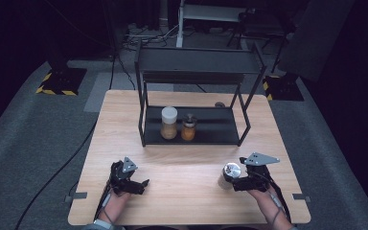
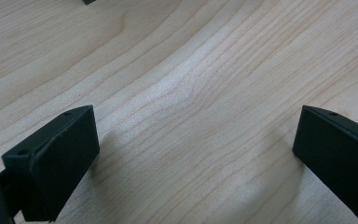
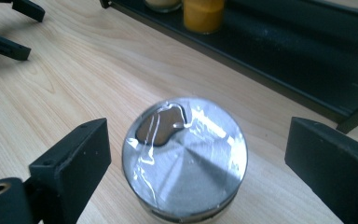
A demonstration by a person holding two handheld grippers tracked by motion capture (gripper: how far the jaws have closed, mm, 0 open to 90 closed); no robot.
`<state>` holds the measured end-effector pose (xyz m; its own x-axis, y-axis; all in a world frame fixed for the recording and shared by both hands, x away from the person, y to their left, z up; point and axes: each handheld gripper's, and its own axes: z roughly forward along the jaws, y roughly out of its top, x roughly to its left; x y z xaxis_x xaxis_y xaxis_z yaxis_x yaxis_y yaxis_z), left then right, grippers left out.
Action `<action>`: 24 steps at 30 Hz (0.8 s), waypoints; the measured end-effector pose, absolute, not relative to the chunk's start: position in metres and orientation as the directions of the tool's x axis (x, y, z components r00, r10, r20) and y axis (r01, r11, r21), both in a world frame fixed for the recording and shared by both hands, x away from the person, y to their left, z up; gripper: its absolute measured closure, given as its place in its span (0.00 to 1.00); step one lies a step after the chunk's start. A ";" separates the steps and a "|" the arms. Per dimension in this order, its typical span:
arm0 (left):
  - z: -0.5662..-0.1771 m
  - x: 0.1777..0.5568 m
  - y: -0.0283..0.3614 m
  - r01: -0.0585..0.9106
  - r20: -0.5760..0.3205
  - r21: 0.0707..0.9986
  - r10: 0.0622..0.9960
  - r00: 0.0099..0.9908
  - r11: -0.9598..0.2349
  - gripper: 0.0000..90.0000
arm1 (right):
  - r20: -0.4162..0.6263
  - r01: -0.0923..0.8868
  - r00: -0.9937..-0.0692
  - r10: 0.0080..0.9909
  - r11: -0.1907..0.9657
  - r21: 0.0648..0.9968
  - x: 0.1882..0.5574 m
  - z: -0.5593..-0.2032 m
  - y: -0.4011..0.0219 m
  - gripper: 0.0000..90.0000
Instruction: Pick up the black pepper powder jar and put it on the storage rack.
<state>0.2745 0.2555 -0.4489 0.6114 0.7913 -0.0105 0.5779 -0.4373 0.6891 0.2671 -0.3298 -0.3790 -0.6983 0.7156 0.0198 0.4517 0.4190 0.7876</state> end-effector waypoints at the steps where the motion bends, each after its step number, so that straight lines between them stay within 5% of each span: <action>1: -0.449 0.274 0.256 0.578 -0.011 0.689 0.791 0.611 -0.437 0.00 | 0.020 0.453 -0.698 0.716 0.420 0.786 0.267 -0.381 -0.330 0.08; 24: -0.449 0.274 0.255 0.578 -0.010 0.689 0.791 0.611 -0.437 0.00 | 0.016 0.461 -0.711 0.703 0.449 0.765 0.267 -0.413 -0.325 0.33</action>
<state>0.2744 0.2554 -0.4488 0.6111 0.7915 -0.0102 0.5781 -0.4375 0.6888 0.2672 -0.3248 -0.4126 -0.7108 0.7032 0.0157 0.4615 0.4494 0.7649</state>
